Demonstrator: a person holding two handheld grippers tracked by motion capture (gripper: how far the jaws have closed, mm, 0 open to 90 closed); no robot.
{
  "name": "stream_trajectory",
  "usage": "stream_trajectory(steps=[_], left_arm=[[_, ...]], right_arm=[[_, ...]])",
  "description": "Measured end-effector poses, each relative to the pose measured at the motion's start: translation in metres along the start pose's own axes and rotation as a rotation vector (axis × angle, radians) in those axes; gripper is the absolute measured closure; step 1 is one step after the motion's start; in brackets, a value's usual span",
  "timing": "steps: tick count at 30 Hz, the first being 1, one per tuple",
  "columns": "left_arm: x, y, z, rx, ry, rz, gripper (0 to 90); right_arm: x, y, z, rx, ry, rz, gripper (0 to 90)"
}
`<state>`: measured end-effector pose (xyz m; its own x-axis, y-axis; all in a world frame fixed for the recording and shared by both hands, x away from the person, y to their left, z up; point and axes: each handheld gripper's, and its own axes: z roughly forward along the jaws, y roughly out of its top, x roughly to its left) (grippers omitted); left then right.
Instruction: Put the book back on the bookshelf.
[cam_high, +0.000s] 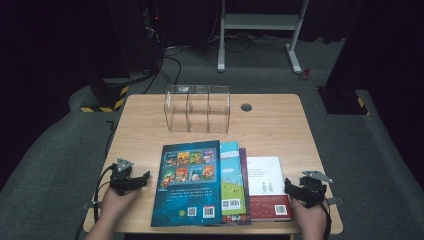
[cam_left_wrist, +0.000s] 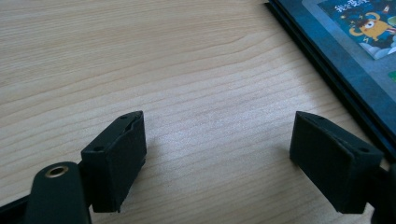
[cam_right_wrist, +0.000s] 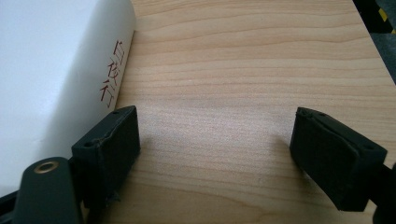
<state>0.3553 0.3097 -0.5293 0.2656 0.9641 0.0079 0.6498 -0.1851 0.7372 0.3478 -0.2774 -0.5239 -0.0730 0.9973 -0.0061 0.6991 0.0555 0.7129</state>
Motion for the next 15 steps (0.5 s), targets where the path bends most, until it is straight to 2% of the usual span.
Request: stream_trajectory(steps=[15], left_arm=[[-0.0003, 0.0002, 0.0, -0.001, -0.006, 0.007, 20.2]], right_arm=[[0.0002, -0.0006, -0.0007, -0.001, -0.004, 0.005, 16.6]])
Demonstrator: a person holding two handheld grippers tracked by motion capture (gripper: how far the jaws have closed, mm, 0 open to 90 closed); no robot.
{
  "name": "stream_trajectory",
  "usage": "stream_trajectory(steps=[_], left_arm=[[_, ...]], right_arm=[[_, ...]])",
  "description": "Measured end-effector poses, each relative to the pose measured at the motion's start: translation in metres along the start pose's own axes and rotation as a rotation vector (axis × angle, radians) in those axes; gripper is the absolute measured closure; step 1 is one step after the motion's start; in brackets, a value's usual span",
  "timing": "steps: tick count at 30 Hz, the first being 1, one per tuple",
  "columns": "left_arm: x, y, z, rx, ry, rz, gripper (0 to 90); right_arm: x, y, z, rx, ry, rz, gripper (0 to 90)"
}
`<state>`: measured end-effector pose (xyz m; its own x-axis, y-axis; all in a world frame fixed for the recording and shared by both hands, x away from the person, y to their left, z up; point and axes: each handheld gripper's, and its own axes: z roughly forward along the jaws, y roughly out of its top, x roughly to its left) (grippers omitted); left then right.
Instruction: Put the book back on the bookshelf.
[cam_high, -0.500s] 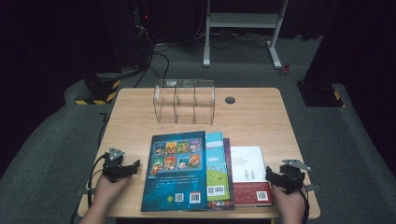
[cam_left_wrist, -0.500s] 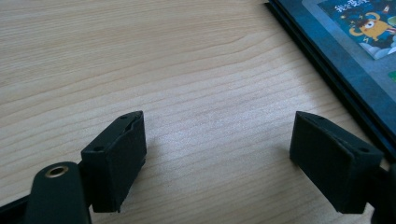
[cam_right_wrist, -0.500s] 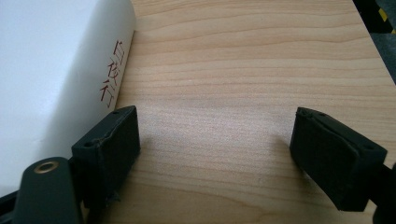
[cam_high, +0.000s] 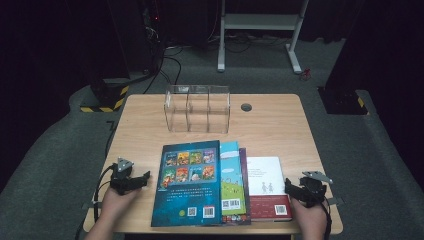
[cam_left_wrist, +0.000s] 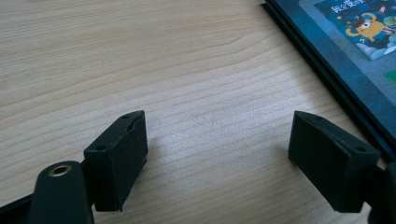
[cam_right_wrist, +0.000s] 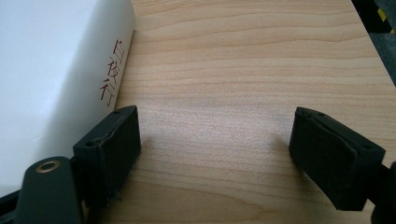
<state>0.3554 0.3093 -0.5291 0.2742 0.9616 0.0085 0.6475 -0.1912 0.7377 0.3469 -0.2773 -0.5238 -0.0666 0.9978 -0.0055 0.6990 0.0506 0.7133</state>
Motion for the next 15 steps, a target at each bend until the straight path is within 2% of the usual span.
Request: stream_trajectory(steps=[10, 15], left_arm=[[-0.0003, -0.0005, -0.0002, -0.005, 0.0, 0.001, 21.0], [-0.0003, -0.0005, -0.0003, -0.005, 0.0, 0.001, 21.2]], right_arm=[[0.0002, 0.0, -0.0001, 0.0, -0.002, -0.001, 16.8], [0.0011, -0.0007, -0.0018, -0.005, -0.001, -0.01, 21.7]])
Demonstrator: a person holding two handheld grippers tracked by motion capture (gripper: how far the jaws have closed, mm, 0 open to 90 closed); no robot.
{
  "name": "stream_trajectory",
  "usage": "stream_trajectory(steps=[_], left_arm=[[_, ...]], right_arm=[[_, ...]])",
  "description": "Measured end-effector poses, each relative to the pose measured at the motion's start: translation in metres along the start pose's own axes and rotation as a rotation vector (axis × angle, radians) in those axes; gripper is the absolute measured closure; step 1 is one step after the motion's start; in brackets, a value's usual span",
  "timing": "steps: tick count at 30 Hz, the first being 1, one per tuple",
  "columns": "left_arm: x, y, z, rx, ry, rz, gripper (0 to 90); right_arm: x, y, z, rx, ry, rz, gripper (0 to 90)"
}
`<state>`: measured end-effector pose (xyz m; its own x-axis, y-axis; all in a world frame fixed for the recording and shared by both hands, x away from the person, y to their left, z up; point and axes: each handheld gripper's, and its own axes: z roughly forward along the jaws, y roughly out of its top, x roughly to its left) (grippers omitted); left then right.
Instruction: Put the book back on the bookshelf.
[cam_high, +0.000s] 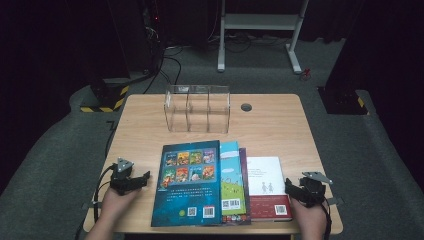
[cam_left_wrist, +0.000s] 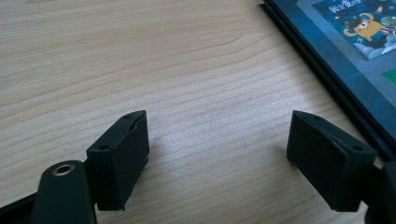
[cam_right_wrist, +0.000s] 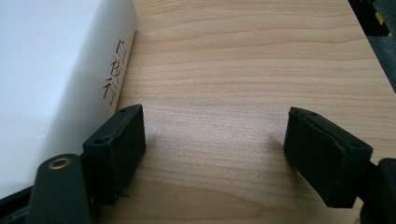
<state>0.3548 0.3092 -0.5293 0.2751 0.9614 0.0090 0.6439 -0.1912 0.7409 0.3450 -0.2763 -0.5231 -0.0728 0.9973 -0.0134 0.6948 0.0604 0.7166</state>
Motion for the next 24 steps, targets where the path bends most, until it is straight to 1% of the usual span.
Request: stream_trajectory(steps=[3, 4, 6, 7, 11, 16, 19, 20, 23, 24], left_arm=[[0.0, 0.0, 0.0, 0.0, 0.0, 0.0, 21.2], [0.0, 0.0, 0.0, 0.0, 0.0, 0.0, 21.2], [0.0, 0.0, 0.0, 0.0, 0.0, 0.0, 21.1], [0.0, 0.0, 0.0, 0.0, -0.001, 0.0, 21.2], [0.0, 0.0, 0.0, 0.0, 0.0, 0.0, 21.2], [0.0, 0.0, 0.0, 0.0, -0.001, 0.001, 21.2], [0.0, 0.0, 0.0, -0.003, -0.002, -0.001, 21.6], [0.0, 0.0, 0.0, -0.003, -0.003, -0.001, 21.6], [0.0, 0.0, 0.0, -0.004, -0.003, 0.0, 21.6], [0.0, 0.0, 0.0, -0.003, -0.003, 0.0, 21.7]], right_arm=[[0.001, 0.001, -0.001, 0.002, -0.005, -0.01, 22.6], [0.002, 0.001, -0.001, -0.001, -0.006, -0.024, 22.6], [0.002, 0.002, -0.004, -0.014, 0.001, -0.03, 22.7], [0.002, 0.002, -0.005, -0.024, 0.005, -0.023, 23.0], [0.0, 0.004, -0.011, -0.046, -0.002, -0.016, 24.5], [0.0, 0.005, -0.02, -0.072, 0.008, -0.009, 26.3], [0.0, 0.005, -0.024, -0.08, 0.015, -0.012, 27.1], [0.001, 0.005, -0.027, -0.094, 0.018, -0.026, 27.6], [0.003, 0.006, -0.03, -0.102, 0.021, -0.028, 28.0], [0.005, 0.007, -0.032, -0.114, 0.022, -0.038, 28.4]])
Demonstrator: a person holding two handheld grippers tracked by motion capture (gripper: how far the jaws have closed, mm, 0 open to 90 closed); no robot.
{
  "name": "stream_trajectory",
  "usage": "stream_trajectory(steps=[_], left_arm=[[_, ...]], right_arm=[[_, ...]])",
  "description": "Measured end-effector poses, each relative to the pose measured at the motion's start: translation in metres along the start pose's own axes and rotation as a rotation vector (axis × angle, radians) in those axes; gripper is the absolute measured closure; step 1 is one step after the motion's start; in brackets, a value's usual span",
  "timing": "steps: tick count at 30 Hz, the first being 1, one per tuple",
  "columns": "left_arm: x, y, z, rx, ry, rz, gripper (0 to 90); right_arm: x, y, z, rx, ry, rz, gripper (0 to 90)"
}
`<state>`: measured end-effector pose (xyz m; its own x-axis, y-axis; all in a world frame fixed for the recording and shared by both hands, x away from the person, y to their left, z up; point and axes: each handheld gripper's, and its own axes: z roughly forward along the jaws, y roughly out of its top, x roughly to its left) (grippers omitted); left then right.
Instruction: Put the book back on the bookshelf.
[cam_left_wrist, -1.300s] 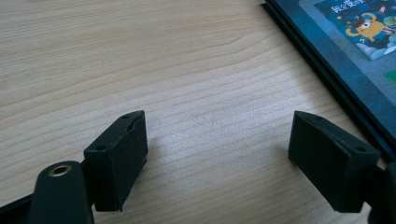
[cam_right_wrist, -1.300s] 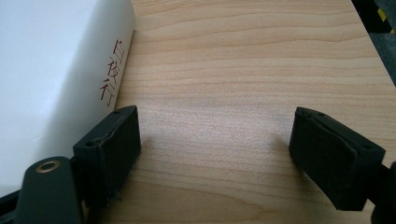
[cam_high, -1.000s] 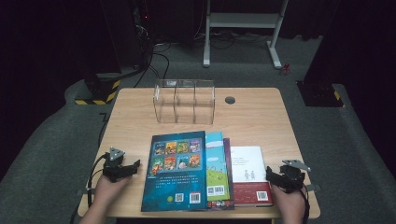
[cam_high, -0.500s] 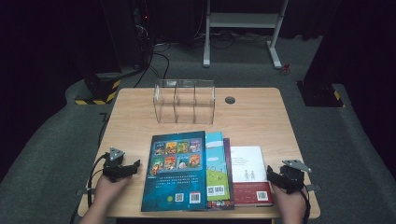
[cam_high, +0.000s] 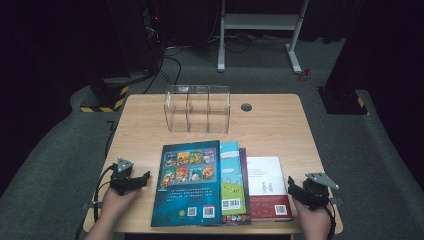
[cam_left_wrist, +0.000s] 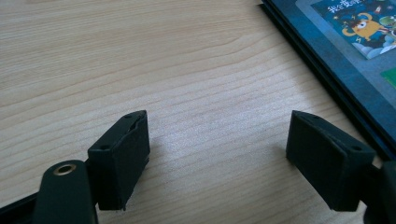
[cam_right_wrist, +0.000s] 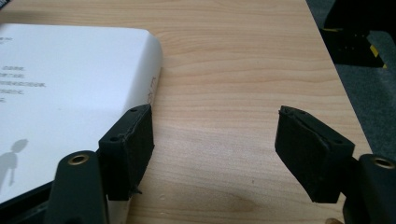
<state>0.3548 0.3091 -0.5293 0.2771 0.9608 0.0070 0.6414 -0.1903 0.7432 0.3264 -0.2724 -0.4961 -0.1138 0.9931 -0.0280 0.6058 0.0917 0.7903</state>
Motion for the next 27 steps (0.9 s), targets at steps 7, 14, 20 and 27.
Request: stream_trajectory(steps=[7, 14, 20, 27], left_arm=[[0.0, 0.0, 0.0, 0.0, 0.0, 0.0, 21.7], [0.0, 0.0, 0.0, -0.001, 0.0, -0.001, 21.7], [0.0, 0.0, 0.0, 0.003, -0.001, 0.003, 21.7], [0.0, 0.0, 0.0, 0.003, -0.001, 0.003, 21.7]], right_arm=[[0.007, 0.004, -0.005, -0.018, 0.012, -0.022, 29.4], [0.018, 0.01, -0.007, -0.043, 0.046, -0.046, 31.1], [0.036, 0.019, -0.007, -0.044, 0.093, -0.083, 31.4], [0.056, 0.029, -0.008, -0.045, 0.127, -0.112, 31.5]])
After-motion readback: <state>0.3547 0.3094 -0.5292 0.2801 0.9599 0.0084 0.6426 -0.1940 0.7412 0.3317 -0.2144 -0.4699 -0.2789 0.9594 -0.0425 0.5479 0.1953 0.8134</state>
